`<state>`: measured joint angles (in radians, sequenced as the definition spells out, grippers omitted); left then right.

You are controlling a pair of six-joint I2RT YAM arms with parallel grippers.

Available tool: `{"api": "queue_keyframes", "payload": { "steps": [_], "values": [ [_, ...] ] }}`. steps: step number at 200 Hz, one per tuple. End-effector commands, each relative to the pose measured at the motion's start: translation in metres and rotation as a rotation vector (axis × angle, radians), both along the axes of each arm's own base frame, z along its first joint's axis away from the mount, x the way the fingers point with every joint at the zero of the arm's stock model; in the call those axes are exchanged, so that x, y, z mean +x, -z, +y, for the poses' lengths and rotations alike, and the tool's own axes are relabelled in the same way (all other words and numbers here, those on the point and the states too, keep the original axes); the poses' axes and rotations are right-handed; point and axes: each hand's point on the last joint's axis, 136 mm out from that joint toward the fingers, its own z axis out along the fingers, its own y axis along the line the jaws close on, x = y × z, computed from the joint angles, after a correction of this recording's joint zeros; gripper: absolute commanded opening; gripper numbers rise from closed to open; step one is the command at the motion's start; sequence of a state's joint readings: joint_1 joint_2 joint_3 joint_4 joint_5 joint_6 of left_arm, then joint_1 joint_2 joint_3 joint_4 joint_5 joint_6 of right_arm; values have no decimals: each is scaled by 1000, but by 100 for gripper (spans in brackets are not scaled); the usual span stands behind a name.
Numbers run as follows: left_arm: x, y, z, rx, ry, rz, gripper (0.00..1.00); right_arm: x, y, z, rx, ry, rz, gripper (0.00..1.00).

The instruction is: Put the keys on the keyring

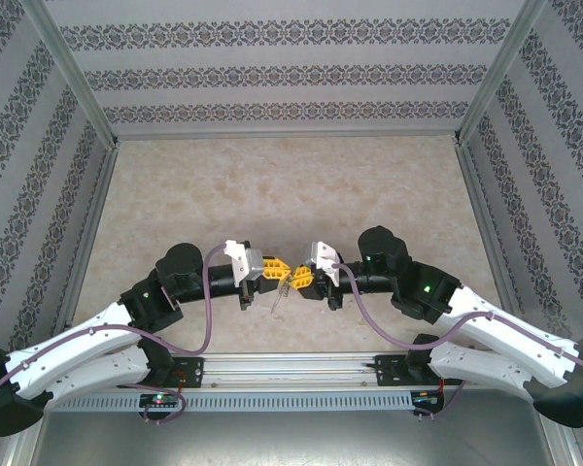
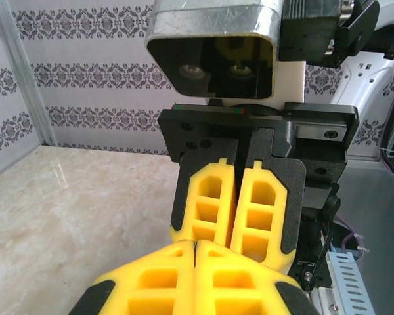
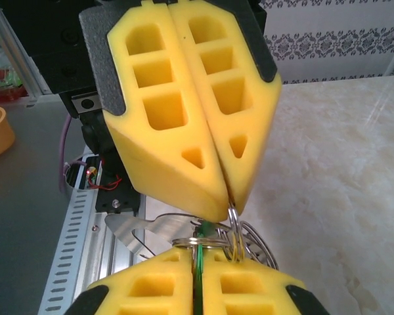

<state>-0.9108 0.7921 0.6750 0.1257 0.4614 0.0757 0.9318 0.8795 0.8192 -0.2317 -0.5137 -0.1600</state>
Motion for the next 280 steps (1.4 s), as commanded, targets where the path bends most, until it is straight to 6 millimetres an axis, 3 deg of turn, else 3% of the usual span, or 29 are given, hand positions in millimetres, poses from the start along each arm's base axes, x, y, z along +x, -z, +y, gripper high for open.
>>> {"api": "queue_keyframes", "payload": {
  "steps": [1,84,116,141,204,280],
  "values": [
    [-2,-20,2,-78,-8,-38,0,-3,-9,0,45,-13,-26,14],
    [-6,-28,6,-104,-1,-53,0,-1,-17,-10,75,36,-54,17],
    [-8,-30,9,-110,-4,-62,0,1,-19,-14,84,56,-62,31],
    [-9,-32,10,-107,0,-69,0,2,-25,-17,105,74,-79,33],
    [-19,-35,6,-120,67,-69,0,-4,-35,-13,147,32,-70,33],
    [-26,-33,0,-117,126,-43,0,-8,-37,-11,169,8,-56,24]
  ]
}}
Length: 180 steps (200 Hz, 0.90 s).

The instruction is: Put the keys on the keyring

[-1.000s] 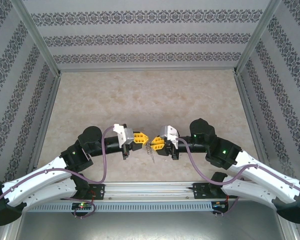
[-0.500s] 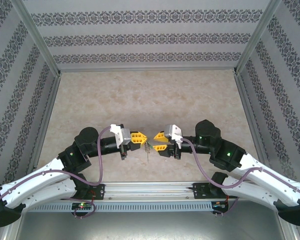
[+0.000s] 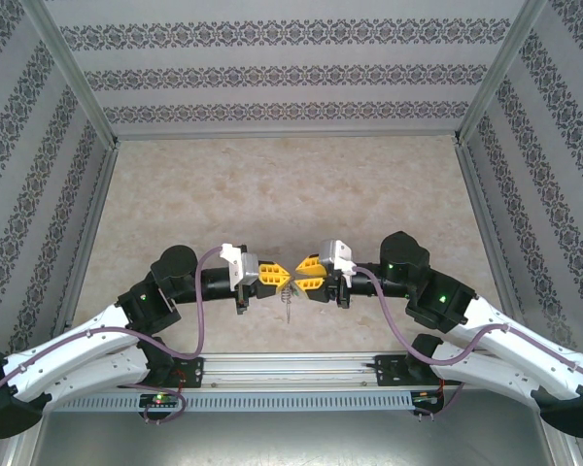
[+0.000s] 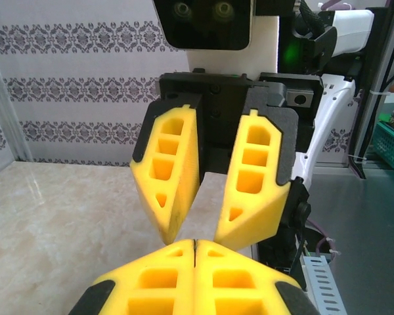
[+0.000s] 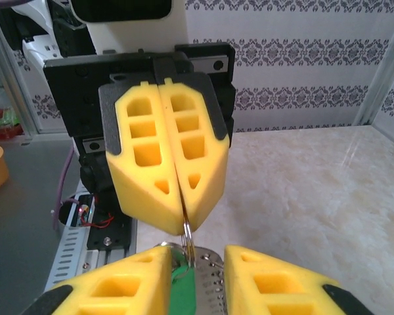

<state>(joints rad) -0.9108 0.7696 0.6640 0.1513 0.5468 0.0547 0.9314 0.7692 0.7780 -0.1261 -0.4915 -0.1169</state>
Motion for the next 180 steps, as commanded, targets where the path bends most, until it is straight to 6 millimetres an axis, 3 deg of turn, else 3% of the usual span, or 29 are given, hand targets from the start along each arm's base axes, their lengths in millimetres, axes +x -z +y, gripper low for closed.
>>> {"api": "queue_keyframes", "payload": {
  "steps": [1,27,75,113,136,180],
  "values": [
    [-9,-26,0,-81,42,-41,0,-4,-3,1,27,-27,10,23],
    [-9,-28,0,-83,40,-48,0,-4,1,4,12,-40,21,18],
    [-9,-28,0,-83,40,-54,0,-5,8,9,-7,-62,44,17],
    [-7,-23,-1,-60,35,-49,0,-4,8,9,-12,-58,36,0],
    [-2,-14,2,17,-2,-43,0,1,9,5,-27,-22,20,0],
    [11,11,13,260,-88,-26,24,15,23,0,-123,61,24,0]
  ]
}}
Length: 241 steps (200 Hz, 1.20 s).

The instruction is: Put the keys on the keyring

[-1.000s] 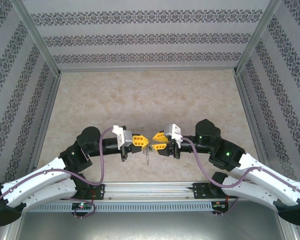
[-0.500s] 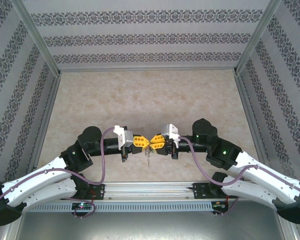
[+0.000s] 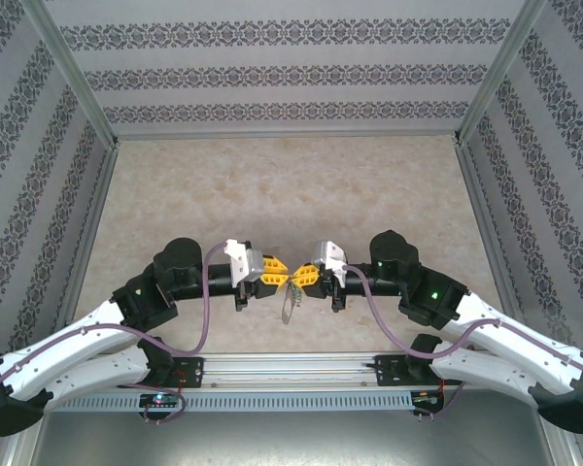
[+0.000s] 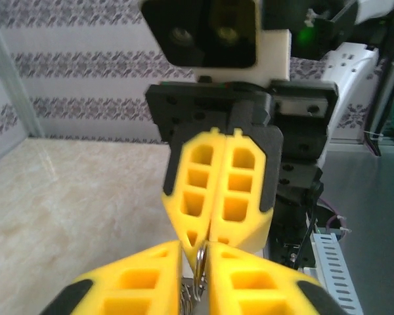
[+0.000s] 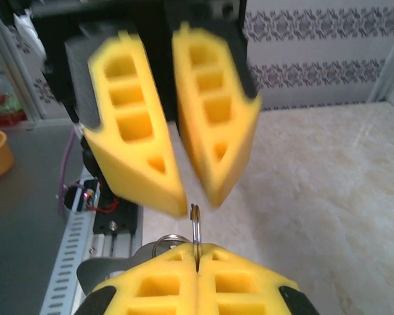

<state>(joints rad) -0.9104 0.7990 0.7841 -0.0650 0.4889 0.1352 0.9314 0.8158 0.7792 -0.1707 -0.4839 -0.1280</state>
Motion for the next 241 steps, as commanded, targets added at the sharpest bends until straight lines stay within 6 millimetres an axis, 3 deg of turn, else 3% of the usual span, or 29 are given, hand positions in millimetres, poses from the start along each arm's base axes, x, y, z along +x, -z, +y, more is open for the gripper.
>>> {"api": "queue_keyframes", "payload": {
  "steps": [1,31,92,110,134,241],
  "values": [
    [3,10,9,145,-38,-18,24,10,1,-5,-50,55,-19,0],
    [4,28,10,267,-38,0,29,13,6,-1,-83,54,-2,0],
    [3,40,1,337,-2,21,33,10,12,5,-112,8,20,0],
    [4,41,0,344,0,23,31,7,12,6,-110,-5,21,0],
    [3,43,-1,346,5,26,21,6,14,6,-116,-12,27,0],
    [4,46,-5,354,15,36,24,0,16,9,-129,-46,30,0]
  ]
}}
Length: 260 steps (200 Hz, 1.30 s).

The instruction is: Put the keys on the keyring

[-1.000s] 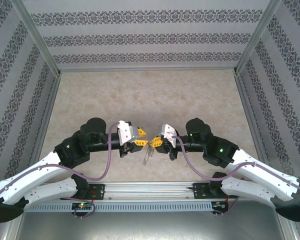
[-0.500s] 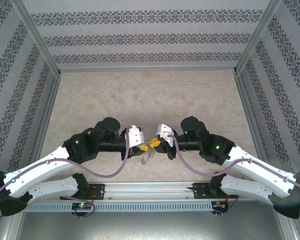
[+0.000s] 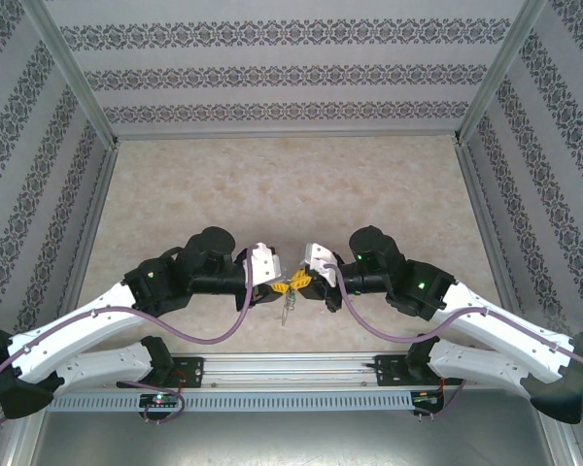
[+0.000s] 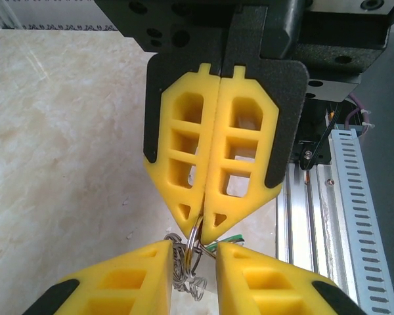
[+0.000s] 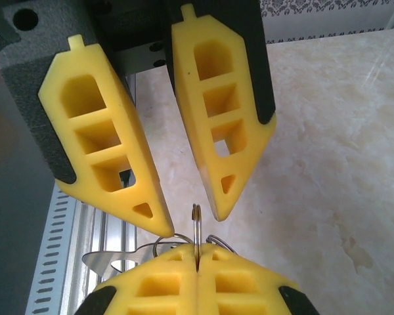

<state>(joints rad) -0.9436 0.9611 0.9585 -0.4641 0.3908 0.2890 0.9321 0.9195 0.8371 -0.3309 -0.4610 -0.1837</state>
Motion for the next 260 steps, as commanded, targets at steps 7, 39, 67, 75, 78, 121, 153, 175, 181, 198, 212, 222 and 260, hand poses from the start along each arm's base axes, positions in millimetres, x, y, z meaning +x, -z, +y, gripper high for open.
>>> {"api": "queue_keyframes", "payload": {
  "steps": [7,39,67,75,78,121,153,175,181,198,212,222,260],
  "values": [
    [-3,-9,-6,-11,28,-22,23,-7,-21,6,49,-52,-28,0],
    [-2,-8,-7,-7,34,-26,19,-9,-19,8,38,-68,-22,0],
    [-1,-7,-7,6,30,-30,19,-6,-15,9,13,-64,-22,0],
    [-1,-7,-7,7,29,-31,19,-5,-14,9,7,-63,-24,0],
    [0,-8,-6,5,29,-32,18,-5,-14,9,4,-64,-23,0],
    [0,-5,-6,17,28,-29,3,-7,-14,11,4,-74,-24,0],
    [0,-8,-7,7,29,-33,0,-7,-17,9,11,-69,-36,0],
    [0,-17,-7,-32,23,-49,0,-9,-21,8,32,-70,-40,13],
    [-1,-20,-7,-49,22,-53,0,-10,-22,7,39,-70,-42,19],
    [-3,-30,-6,-106,21,-68,0,-11,-22,5,51,-65,-40,27],
    [-4,-35,-4,-154,20,-80,0,-11,-21,3,54,-55,-38,28],
    [-6,-40,-3,-188,22,-85,0,-11,-19,2,53,-50,-35,28],
    [-11,-55,0,-295,31,-98,0,-12,-16,3,56,-49,-19,27]
  ]
}}
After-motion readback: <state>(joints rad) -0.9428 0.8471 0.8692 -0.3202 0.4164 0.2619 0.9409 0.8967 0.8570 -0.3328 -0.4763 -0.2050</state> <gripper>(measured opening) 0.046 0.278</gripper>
